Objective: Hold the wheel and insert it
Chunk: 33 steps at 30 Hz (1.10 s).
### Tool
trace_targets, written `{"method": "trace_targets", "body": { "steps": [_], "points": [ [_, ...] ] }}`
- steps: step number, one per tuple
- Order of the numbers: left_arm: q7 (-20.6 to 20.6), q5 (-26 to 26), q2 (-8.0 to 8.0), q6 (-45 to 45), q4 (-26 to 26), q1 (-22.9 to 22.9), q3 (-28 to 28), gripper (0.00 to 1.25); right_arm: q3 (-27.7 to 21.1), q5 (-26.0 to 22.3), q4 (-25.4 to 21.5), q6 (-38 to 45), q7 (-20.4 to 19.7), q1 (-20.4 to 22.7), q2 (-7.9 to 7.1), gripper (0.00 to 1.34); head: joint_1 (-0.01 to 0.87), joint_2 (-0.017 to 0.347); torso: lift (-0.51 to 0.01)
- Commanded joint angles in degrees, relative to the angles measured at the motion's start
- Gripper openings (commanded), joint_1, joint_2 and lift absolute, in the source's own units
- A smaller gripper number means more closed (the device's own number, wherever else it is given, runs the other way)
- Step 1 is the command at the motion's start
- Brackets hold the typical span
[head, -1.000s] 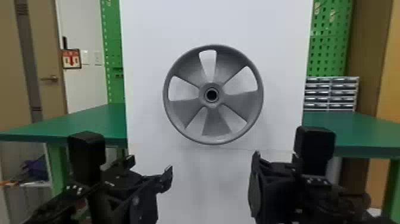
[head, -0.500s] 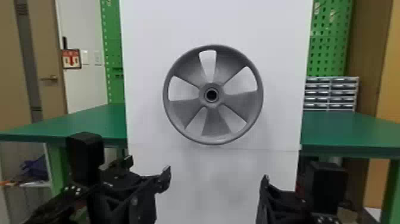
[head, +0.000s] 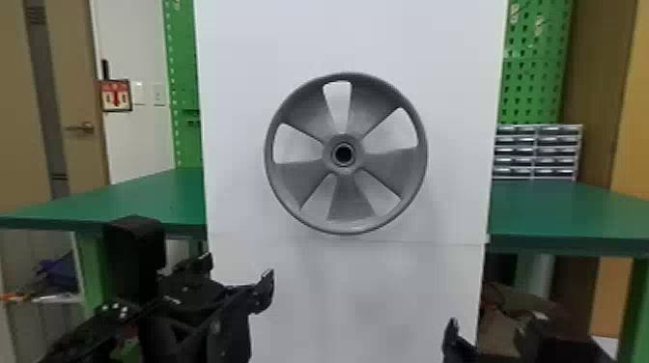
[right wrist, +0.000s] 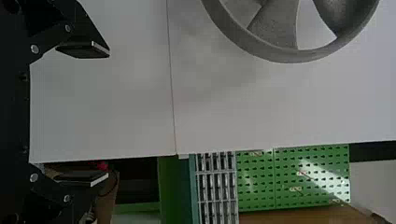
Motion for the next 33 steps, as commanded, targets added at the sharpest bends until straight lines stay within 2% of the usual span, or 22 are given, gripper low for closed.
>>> {"method": "trace_targets", "body": {
  "steps": [1, 17, 24, 33],
  "points": [
    [0.0, -0.08, -0.08, -0.01, 0.02, 0.08, -0.01, 1.1, -1.04, 0.4, 0.34, -2.14, -0.01, 1.81, -0.05, 0.98, 0.179, 0.101, -0.493],
    [0.0, -2.98, -0.34, -1.77, 0.45, 1.22, -0.19, 1.1, -1.92, 1.1, 1.39, -7.76, -0.01, 5.59, 0.21, 0.98, 0.179, 0.101, -0.493],
    [0.0, -4.56, -0.61, -9.15, 5.46, 4.73, -0.1, 1.1, -1.66, 1.98, 2.97, -10.14, -0.01, 8.13, -0.41, 0.97, 0.179, 0.101, -0.493],
    [-0.44, -7.2, -1.93, -16.45, 10.56, 7.63, -0.28, 1.1, -1.39, 2.25, 6.05, -13.48, 0.52, 10.24, -0.85, 0.97, 0.179, 0.101, -0.493]
  ]
}}
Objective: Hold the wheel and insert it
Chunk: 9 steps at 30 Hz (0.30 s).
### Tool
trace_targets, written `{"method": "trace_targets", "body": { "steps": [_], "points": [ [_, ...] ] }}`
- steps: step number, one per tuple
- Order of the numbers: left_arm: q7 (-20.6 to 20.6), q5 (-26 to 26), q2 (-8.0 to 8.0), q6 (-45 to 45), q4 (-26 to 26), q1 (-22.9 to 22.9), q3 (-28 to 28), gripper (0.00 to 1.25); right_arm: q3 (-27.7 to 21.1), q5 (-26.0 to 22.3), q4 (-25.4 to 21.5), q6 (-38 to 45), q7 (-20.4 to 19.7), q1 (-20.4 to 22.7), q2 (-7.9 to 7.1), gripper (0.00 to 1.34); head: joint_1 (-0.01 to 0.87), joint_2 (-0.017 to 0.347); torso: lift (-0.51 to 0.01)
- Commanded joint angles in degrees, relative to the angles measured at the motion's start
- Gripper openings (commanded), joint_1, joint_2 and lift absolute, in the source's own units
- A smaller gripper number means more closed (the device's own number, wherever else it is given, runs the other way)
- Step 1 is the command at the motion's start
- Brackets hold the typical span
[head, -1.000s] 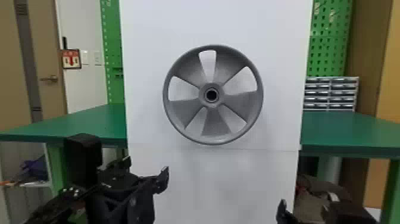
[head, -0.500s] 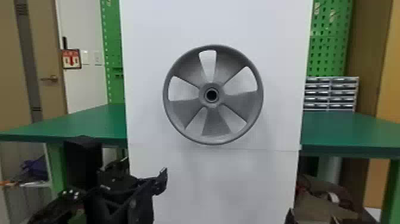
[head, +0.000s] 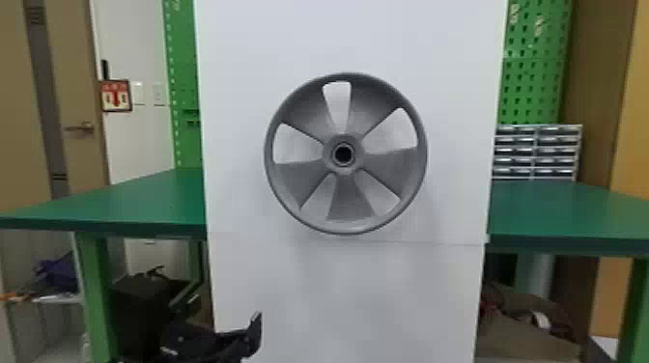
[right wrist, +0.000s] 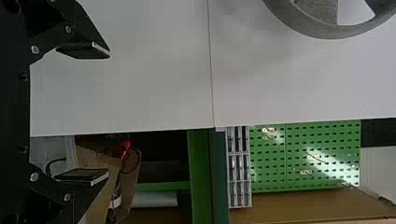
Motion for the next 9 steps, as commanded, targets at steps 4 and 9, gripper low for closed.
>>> {"method": "trace_targets", "body": {
  "steps": [4, 9],
  "points": [
    [-0.19, -1.19, -0.6, -4.2, 2.76, 1.37, -0.08, 1.1, 0.02, -0.02, 1.25, -0.69, 0.43, 0.8, -0.18, 0.97, 0.179, 0.101, -0.493],
    [-0.28, -2.07, -0.6, -6.66, 4.08, 2.08, 0.01, 1.1, 0.2, 0.5, 1.6, -1.04, 0.69, 1.07, -0.45, 0.97, 0.179, 0.101, -0.493]
  ]
}}
